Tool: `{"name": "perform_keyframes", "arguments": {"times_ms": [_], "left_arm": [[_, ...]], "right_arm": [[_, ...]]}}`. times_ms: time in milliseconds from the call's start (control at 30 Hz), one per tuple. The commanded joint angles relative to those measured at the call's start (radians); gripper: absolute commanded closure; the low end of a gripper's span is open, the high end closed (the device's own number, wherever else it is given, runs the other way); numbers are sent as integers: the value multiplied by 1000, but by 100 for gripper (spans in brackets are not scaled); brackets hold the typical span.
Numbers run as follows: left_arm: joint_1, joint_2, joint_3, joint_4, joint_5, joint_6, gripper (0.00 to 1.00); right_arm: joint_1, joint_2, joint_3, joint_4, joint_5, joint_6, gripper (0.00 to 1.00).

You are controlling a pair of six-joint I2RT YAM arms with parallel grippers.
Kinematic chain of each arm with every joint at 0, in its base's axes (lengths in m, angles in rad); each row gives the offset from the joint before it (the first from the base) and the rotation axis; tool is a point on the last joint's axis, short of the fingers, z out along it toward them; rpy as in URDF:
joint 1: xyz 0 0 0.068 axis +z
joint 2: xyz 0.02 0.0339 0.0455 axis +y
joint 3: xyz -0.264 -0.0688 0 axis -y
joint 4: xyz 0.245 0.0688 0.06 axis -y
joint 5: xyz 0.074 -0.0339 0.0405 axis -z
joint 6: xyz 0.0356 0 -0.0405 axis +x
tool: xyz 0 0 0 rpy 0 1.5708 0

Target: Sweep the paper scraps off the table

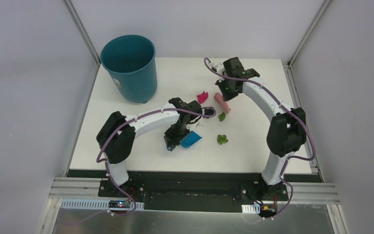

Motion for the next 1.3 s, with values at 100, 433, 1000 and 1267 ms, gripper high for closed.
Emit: {"name": "perform_keyframes", "arguments": {"times_ms": [100,433,1000,1267], "left_arm": [[55,123,163,37,35,74,100],[55,139,174,70,51,75,100],[55,-48,87,-42,-53,12,100],[100,47,178,-128,-123,17,100]], "right_arm": [[160,7,38,-137,-270,88,100],[140,-96,119,-204,-483,190,100],[0,219,502,37,53,-165,100],[63,461,742,-127,-94,-256,100]]}}
